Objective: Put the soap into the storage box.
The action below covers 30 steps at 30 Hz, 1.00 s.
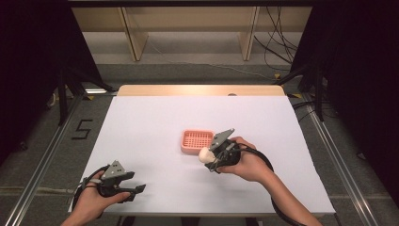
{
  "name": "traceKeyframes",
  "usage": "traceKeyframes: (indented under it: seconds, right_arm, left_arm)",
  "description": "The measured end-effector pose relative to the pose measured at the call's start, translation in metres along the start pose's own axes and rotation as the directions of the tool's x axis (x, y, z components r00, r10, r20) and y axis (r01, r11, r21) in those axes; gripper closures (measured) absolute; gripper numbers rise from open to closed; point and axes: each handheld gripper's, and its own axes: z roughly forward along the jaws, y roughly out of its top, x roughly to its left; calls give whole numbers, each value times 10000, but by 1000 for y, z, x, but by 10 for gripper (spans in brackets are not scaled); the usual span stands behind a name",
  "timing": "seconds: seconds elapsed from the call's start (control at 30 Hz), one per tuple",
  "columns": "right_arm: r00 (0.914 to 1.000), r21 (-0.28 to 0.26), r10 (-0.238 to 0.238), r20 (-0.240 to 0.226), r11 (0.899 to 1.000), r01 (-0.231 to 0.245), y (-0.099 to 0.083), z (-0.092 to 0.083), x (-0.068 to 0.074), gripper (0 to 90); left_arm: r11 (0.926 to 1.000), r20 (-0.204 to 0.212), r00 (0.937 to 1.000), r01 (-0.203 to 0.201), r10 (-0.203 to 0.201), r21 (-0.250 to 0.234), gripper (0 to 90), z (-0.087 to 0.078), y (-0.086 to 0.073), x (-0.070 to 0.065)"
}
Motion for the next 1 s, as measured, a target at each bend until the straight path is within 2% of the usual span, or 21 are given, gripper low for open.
traceKeyframes:
  seconds: [0.03,0.07,0.1,0.23,0.27,0.3,0.47,0.5,0.53,0.57,0.67,0.7,0.73,0.83,0.87,0.9,0.97,1.0]
  right_arm:
    - [10000,33,-10,14,10000,10,0,0,0,506]
    - [9998,-60,-69,170,10000,70,1,1,-1,506]
    - [9998,-75,-65,191,9999,66,1,1,-1,506]
    - [9993,-107,240,301,9997,-237,2,2,-2,506]
    - [9991,-118,252,332,9996,-248,2,2,-2,506]
    - [9991,-130,-35,430,9999,41,3,2,-4,506]
    - [9986,-269,229,481,9994,-216,4,3,-5,506]
    - [9987,-317,87,502,9995,-72,4,3,-6,506]
    - [9983,-304,313,487,9991,-298,5,2,-5,506]
    - [9981,-326,334,514,9990,-317,5,2,-6,506]
    - [9981,-402,99,608,9992,-75,6,3,-9,506]
    - [9981,-394,143,597,9992,-119,7,3,-9,507]
    - [9977,-283,342,592,9991,-326,7,2,-8,506]
    - [9969,-371,351,701,9988,-325,9,3,-10,506]
    - [9966,-441,213,801,9989,-178,10,4,-12,506]
    - [9962,-288,409,773,9988,-388,11,2,-12,506]
    - [9963,-401,288,805,9989,-256,11,3,-13,506]
    - [9958,-451,484,772,9980,-451,12,3,-13,506]
  left_arm:
    - [10000,171,9999,0,0,12,327,-1,0,0]
    - [10000,109,9999,-11,11,2,327,-1,0,0]
    - [9998,54,9998,-206,206,20,327,-1,1,2]
    - [10000,166,9998,-82,82,-49,327,-1,1,1]
    - [9999,151,9999,-68,70,-81,327,-1,1,1]
    - [9999,153,9999,-66,67,-84,327,-1,1,1]
    - [9999,146,9999,-74,75,-84,327,-1,1,1]
    - [9999,155,9999,-71,72,-88,327,-1,1,1]
    - [9999,153,9999,-70,71,-86,327,-1,1,1]
    - [10000,189,9998,-72,73,-56,327,-1,1,1]
    - [9998,136,9997,-200,200,19,327,-2,1,1]
    - [10000,165,9999,16,-16,-7,327,-1,0,0]
    - [10000,169,9999,6,-6,-9,327,-1,0,0]
    - [10000,55,10000,-7,7,6,327,0,0,0]
    - [10000,72,10000,-12,12,19,327,0,0,1]
    - [10000,152,9999,2,-3,34,327,-1,1,1]
    - [9999,188,9997,-124,123,33,327,-2,1,1]
    - [9999,166,9998,-70,71,-109,327,-1,1,0]
